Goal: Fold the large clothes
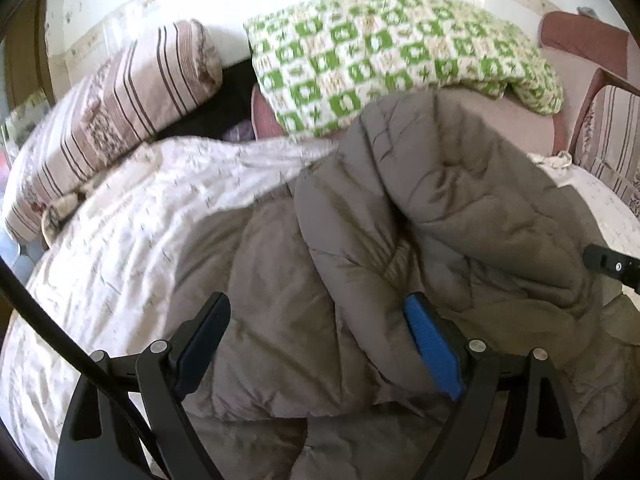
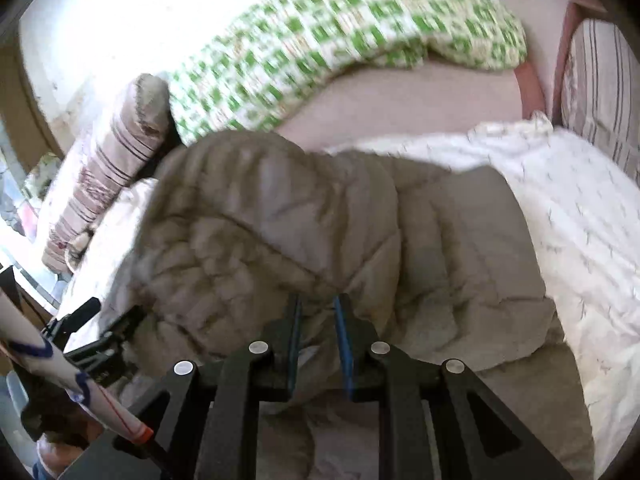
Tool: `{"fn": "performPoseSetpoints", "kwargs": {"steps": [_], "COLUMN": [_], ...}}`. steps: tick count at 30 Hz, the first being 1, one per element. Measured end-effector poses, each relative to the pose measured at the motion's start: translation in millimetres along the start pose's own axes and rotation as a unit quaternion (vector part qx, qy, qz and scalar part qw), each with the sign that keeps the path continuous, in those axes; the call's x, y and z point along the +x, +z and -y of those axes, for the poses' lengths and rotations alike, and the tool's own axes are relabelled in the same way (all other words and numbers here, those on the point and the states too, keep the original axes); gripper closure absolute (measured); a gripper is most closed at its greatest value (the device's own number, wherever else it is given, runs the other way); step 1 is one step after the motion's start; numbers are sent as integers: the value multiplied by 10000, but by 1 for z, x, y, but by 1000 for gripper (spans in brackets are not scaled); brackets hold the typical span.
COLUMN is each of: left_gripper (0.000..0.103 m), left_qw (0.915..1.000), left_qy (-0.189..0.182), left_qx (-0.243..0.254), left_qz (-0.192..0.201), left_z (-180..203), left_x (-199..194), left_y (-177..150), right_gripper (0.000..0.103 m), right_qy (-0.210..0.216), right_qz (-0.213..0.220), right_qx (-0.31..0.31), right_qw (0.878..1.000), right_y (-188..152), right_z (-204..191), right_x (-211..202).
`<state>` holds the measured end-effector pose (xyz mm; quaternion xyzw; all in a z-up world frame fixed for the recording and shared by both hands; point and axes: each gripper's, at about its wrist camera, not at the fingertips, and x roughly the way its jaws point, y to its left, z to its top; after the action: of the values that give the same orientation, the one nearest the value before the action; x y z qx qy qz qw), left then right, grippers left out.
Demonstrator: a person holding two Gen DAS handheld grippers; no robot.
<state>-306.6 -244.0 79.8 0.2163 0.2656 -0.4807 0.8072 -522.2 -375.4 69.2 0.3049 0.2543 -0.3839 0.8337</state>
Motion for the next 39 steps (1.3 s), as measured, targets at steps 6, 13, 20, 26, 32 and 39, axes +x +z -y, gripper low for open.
{"fn": "performPoseSetpoints", "kwargs": {"steps": [6,13,20,26,32,39], "left_gripper": [14,14,14,14,14,14], "left_qw": [9993,9993,9986,9987,9987,9987], "left_qy": [-189,-194,-288,-270,-268,-288], "left_qx": [-3,201,85,92,81,66], "left_qz": [309,-233,-434,-427,-427,-417], "left_z": [6,20,15,15,15,14], "left_x": [-13,15,23,22,22,21], "left_y": [3,-9,-10,-11,-11,-10], "right_gripper": [85,84,84,83,83,82], "right_qy": [172,68,28,99,269,193], "right_qz": [-18,-552,-662,-523,-17,-546], "right_qx": [-371,-372,-415,-413,-432,-260], "right_qw": [9992,9978,9969,9977,9987,9980], "right_y": [-6,-24,-29,-21,-11,-21], "right_z": [-23,-22,-20,-24,-31,-19], "right_x": [4,38,44,30,9,38]}}
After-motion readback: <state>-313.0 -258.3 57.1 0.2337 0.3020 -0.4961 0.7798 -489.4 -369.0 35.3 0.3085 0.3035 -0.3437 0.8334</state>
